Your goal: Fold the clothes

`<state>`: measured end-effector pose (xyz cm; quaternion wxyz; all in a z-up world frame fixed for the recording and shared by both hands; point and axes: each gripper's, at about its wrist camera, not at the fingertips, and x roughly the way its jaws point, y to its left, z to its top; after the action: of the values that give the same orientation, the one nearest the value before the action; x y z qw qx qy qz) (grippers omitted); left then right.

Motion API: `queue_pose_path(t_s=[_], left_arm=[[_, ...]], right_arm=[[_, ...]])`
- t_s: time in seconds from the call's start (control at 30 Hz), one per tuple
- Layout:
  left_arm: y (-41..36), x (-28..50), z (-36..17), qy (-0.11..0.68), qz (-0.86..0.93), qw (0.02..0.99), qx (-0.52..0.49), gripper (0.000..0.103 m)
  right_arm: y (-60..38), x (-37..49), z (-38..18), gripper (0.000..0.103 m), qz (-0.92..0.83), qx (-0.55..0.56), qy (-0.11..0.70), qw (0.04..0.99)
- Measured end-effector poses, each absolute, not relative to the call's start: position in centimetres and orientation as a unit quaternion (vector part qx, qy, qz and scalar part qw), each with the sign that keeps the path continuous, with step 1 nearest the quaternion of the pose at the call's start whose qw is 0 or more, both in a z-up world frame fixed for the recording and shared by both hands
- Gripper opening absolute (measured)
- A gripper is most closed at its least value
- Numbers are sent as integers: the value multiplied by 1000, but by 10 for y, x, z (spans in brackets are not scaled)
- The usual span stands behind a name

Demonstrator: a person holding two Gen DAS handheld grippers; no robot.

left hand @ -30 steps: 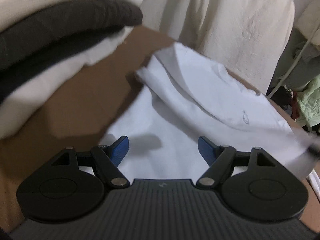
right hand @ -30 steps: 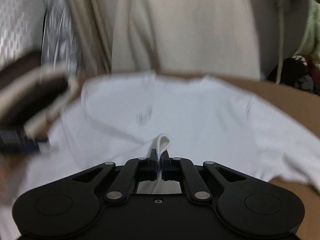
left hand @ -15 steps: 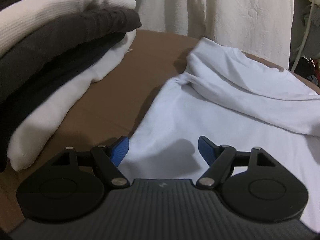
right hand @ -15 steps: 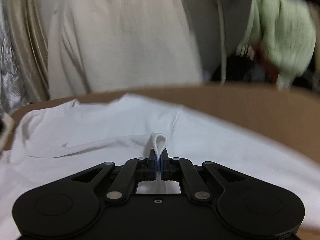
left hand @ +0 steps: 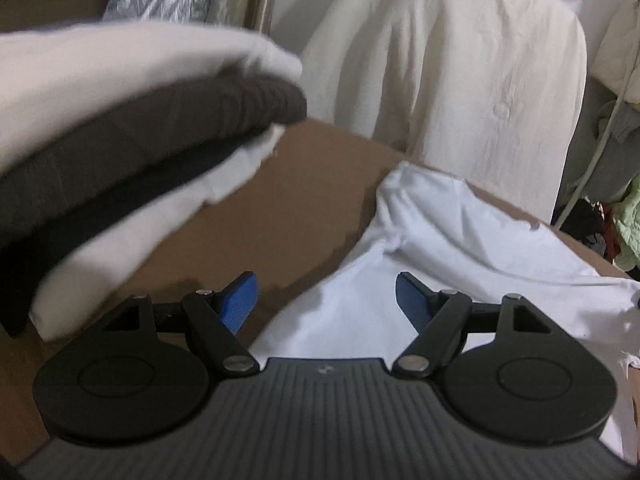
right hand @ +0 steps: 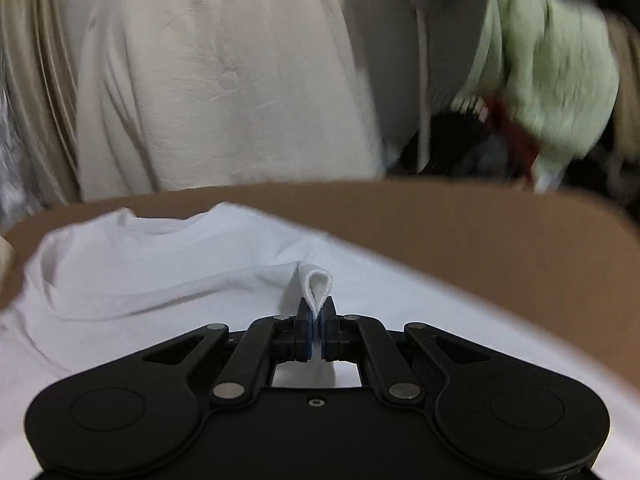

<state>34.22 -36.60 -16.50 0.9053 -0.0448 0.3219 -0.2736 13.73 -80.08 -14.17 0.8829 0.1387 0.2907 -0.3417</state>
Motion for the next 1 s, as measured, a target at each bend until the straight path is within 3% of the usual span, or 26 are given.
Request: queue_pose_path(t_s=[0.17,0.27,0.43,0.5,0.53,0.57,0.73,0.87,1.0], left_arm=[[-398,333,-171,288,-266,917,71,76],[-434,329,-175,234,-272,912,199,76],[-490,365,-191,235,-279,893,263,75],[-510,384,-197,241,-278,888,275,60],[-516,389,-199,238,-263,890,287,42],[-516,396,-200,238,-241,895,291,36],[-477,427,-201,308,-203,916,157,40],[-471,432,-209,342,-210,901,167,59],[-452,425,-176,347,-245,895,135,61]], right_arm=[[-824,136,-175,4,-321,176,386,847],[-830,136,-171,4,-326,189,363,852],[-834,136,-168,5,-277,248,304,877],[-833,129,-166,5,-241,287,287,882],[-832,127,-165,5,-226,298,280,884],[-830,125,-163,5,-215,306,273,886],[-836,127,-161,5,-222,321,267,881],[-842,131,-171,4,-242,299,296,874],[-847,137,-187,4,-254,292,333,860]])
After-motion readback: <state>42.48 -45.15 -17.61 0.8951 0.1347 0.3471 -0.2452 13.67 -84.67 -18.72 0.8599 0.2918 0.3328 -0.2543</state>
